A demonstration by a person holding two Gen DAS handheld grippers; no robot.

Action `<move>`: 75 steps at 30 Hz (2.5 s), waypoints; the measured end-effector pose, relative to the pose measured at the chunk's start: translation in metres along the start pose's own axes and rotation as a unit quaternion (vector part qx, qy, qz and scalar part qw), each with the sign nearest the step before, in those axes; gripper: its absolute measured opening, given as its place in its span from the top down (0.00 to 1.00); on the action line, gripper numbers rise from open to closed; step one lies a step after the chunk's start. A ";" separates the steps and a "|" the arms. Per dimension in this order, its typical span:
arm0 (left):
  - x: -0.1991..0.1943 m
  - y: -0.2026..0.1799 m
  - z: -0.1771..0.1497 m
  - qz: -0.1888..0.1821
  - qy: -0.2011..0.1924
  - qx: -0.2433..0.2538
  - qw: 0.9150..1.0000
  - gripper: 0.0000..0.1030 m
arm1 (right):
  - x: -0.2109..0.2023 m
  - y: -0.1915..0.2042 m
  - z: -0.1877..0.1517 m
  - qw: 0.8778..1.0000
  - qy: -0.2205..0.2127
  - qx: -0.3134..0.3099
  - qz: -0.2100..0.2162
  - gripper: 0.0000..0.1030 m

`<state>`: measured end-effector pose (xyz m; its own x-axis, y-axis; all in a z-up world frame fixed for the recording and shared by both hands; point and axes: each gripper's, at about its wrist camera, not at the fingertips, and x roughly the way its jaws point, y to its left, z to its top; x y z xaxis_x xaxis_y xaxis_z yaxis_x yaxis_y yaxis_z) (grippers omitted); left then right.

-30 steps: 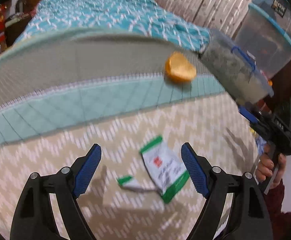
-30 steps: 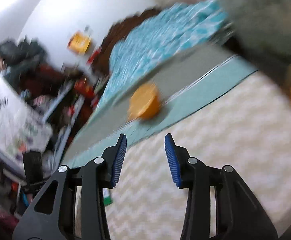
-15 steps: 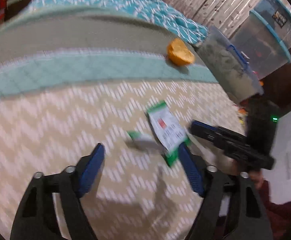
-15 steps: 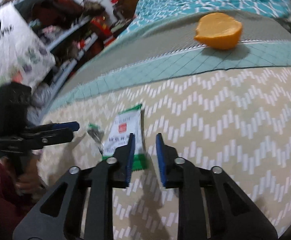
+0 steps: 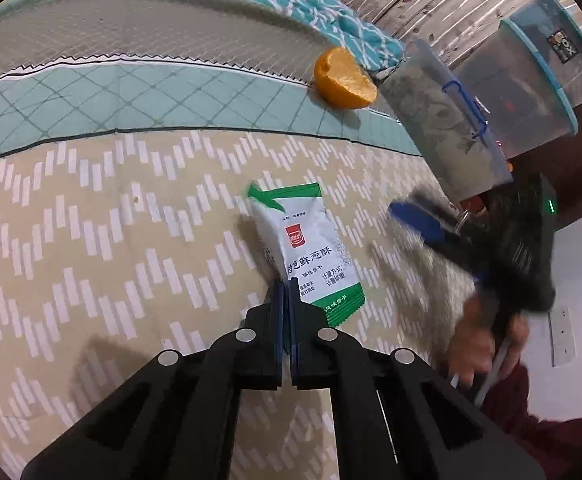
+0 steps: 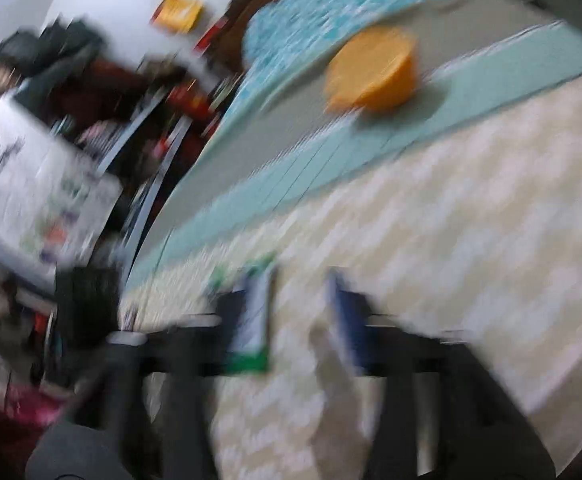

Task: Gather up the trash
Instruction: 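Grasp the orange peel half with the right tool while the left tool holds the packet, then carry packet and peel to the wastebasket and open both tools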

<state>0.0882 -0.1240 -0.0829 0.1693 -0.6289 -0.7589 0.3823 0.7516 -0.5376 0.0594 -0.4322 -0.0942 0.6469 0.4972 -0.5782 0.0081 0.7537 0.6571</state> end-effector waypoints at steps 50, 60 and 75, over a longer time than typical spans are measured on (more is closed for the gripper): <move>0.262 -0.391 0.096 -0.075 0.101 0.314 0.941 0.98 | -0.290 -0.210 0.019 0.908 -0.248 0.083 -0.327 0.21; 0.322 -0.384 0.094 0.040 0.113 0.298 0.947 0.31 | -0.329 -0.206 -0.030 0.892 -0.326 0.144 -0.279 0.23; 0.184 -0.332 0.044 0.049 0.027 0.337 0.940 0.25 | -0.261 -0.131 -0.095 0.906 -0.289 0.172 -0.258 0.22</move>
<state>0.0327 -0.4986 -0.0279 0.1939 -0.5387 -0.8199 0.8590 0.4968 -0.1233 -0.1829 -0.6192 -0.0754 0.7805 -0.2656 -0.5660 0.5948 0.5944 0.5412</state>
